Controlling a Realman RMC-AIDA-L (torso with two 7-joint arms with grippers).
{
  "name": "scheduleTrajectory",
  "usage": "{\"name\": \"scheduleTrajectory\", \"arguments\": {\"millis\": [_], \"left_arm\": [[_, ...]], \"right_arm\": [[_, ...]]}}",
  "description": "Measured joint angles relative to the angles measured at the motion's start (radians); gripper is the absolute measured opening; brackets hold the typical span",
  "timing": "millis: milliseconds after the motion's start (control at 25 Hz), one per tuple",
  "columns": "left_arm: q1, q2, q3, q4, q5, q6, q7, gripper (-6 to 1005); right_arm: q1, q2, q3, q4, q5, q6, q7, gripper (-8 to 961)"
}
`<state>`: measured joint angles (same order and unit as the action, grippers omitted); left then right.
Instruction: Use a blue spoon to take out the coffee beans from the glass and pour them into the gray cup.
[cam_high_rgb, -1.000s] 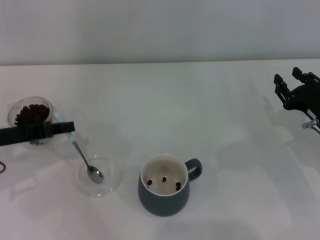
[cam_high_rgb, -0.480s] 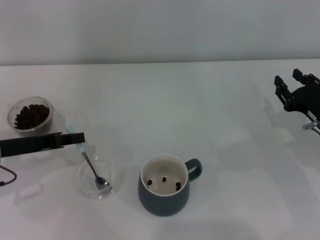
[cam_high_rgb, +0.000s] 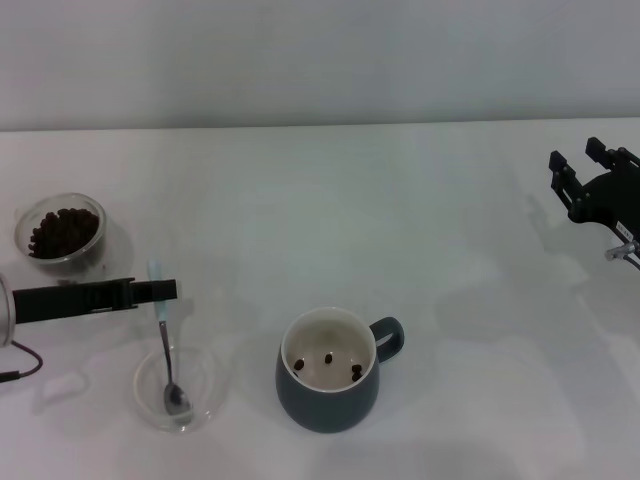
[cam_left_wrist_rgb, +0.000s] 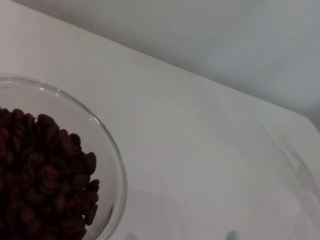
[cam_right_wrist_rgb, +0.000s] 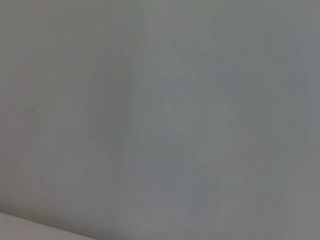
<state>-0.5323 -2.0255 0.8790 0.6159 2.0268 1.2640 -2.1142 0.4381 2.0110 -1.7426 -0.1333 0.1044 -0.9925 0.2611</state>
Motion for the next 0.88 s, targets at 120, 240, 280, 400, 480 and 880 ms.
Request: {"name": "scheduleTrajectory", "arguments": {"millis": [120,240,280,400,480,880], "left_arm": [[-0.001,0.000,0.000,0.000,0.014,-0.008,0.000,135],[-0.003,0.001,0.000,-0.001,0.023,-0.012,0.000,143],[-0.003,0.001,0.000,-0.001,0.025,-0.012,0.000,145],[-0.004,0.001,0.000,-0.001,0.029,-0.013,0.001,153],[-0.004,0.001,0.000,-0.001,0.029,-0.014,0.002,171],[-0.005,0.003,-0.002,0.001,0.029,-0.015,0.019,213]], "right_arm": [[0.001,0.000,0.000,0.000,0.000,0.000,0.001,499],[0.002,0.001,0.000,0.000,0.000,0.000,0.002,499],[0.003,0.001,0.000,0.000,0.000,0.000,0.002,499],[0.005,0.002,0.000,0.000,0.000,0.000,0.002,499],[0.006,0.002,0.000,0.000,0.000,0.000,0.003,499],[0.008,0.002,0.000,0.000,0.003,0.002,0.003,499]]}}
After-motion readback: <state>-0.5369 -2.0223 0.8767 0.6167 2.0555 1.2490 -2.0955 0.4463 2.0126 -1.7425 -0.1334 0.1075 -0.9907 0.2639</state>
